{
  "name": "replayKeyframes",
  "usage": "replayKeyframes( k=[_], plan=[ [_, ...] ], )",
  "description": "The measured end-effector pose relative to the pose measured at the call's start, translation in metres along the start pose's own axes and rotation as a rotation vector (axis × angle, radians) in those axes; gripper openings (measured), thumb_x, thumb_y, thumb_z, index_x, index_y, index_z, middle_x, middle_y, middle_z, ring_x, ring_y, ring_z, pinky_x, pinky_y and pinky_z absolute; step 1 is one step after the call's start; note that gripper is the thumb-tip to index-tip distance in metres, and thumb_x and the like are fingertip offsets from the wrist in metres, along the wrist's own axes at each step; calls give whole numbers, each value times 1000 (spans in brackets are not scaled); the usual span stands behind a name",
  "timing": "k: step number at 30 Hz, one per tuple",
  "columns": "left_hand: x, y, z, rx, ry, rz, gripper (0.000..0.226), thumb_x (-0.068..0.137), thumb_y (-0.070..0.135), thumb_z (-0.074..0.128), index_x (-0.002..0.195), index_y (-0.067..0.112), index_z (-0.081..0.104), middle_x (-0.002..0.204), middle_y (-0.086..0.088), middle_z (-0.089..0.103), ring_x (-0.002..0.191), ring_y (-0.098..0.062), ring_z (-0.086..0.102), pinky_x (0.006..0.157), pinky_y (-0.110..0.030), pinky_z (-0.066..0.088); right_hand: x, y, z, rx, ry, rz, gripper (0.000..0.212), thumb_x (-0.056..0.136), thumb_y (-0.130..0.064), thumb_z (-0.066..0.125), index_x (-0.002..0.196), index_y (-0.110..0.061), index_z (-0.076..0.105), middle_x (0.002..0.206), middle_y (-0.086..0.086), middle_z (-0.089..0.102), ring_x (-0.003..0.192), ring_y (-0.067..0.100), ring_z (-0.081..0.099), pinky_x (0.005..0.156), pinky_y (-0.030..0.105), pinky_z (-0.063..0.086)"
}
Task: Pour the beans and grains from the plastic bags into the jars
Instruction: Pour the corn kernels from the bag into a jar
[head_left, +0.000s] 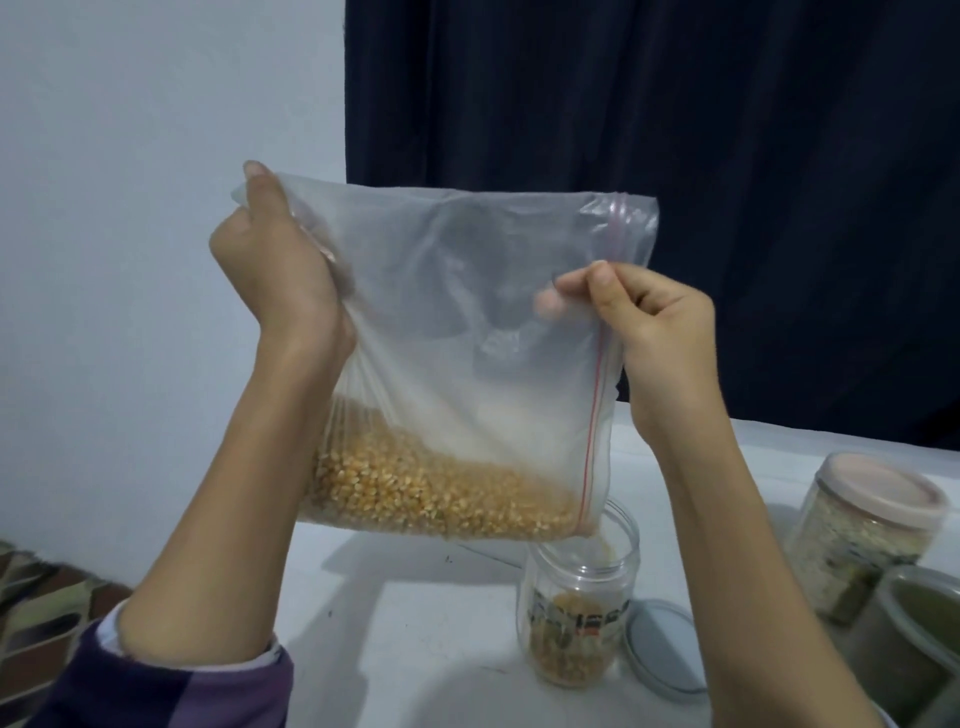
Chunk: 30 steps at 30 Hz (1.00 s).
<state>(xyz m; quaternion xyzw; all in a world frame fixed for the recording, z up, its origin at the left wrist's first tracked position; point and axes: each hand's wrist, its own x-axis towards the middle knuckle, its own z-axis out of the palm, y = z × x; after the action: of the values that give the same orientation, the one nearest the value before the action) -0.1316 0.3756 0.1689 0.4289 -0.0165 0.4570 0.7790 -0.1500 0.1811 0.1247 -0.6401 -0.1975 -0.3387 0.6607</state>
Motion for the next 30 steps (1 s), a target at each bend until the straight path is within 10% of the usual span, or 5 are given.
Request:
replayKeyframes(
  k=[30],
  plan=[
    [6,2,-3,7,12,-8,48,100,22,44,56,21,26,37,16,30,42,-4,31,52,-22,31,2,2,4,-9,-11,-50,21,95,-9,56,83,-17,72,82,-6,74,87,11,70,85,21,52]
  ],
)
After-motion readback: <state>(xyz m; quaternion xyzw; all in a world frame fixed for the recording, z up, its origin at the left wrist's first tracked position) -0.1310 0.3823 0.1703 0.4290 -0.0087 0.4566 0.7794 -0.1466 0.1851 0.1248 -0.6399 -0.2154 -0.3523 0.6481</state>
